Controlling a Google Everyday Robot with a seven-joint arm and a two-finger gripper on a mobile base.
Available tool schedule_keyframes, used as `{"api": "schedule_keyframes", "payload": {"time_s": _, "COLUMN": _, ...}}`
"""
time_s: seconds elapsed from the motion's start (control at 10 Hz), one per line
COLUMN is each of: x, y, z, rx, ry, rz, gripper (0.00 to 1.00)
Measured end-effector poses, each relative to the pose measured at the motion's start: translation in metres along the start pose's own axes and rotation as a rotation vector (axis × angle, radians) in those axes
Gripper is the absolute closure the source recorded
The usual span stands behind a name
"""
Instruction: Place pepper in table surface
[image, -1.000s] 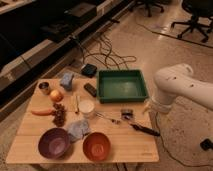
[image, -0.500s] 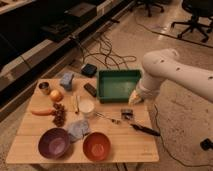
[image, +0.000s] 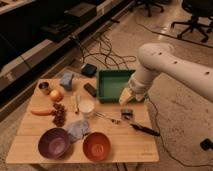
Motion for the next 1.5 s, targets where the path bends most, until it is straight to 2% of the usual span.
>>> {"api": "schedule_keyframes", "payload": {"time_s": 0.1, "x": -0.004, "y": 0.004, "z": -0.001, "rx": -0.009, "ry": -0.008, "rz": -0.042, "gripper": 0.35}}
{"api": "schedule_keyframes", "payload": {"time_s": 0.5, "x": -0.005, "y": 0.005, "z": -0.002, "rx": -0.012, "ry": -0.014, "rz": -0.067, "gripper": 0.35}}
{"api": "schedule_keyframes", "payload": {"time_s": 0.6, "x": -0.007, "y": 0.006, "z": -0.003, "rx": -0.01, "ry": -0.009, "rz": -0.095, "gripper": 0.35}}
{"api": "schedule_keyframes", "payload": {"time_s": 0.9, "x": -0.038, "y": 0.029, "z": -0.006, "rx": -0.013, "ry": -0.014, "rz": -0.277, "gripper": 0.35}}
{"api": "schedule_keyframes", "payload": {"time_s": 1.0, "x": -0.057, "y": 0.044, "z": -0.004, "rx": -0.014, "ry": -0.014, "rz": -0.34, "gripper": 0.35}}
{"api": "schedule_keyframes", "payload": {"time_s": 1.1, "x": -0.08, "y": 0.061, "z": 0.001, "rx": -0.013, "ry": -0.011, "rz": -0.407, "gripper": 0.35}}
{"api": "schedule_keyframes", "payload": {"time_s": 1.2, "x": -0.093, "y": 0.074, "z": 0.006, "rx": -0.006, "ry": -0.006, "rz": -0.451, "gripper": 0.35}}
{"api": "schedule_keyframes", "payload": {"time_s": 1.3, "x": -0.112, "y": 0.098, "z": 0.019, "rx": 0.008, "ry": 0.007, "rz": -0.537, "gripper": 0.35}}
{"api": "schedule_keyframes", "payload": {"time_s": 1.5, "x": -0.141, "y": 0.134, "z": 0.037, "rx": 0.023, "ry": 0.002, "rz": -0.663, "gripper": 0.35}}
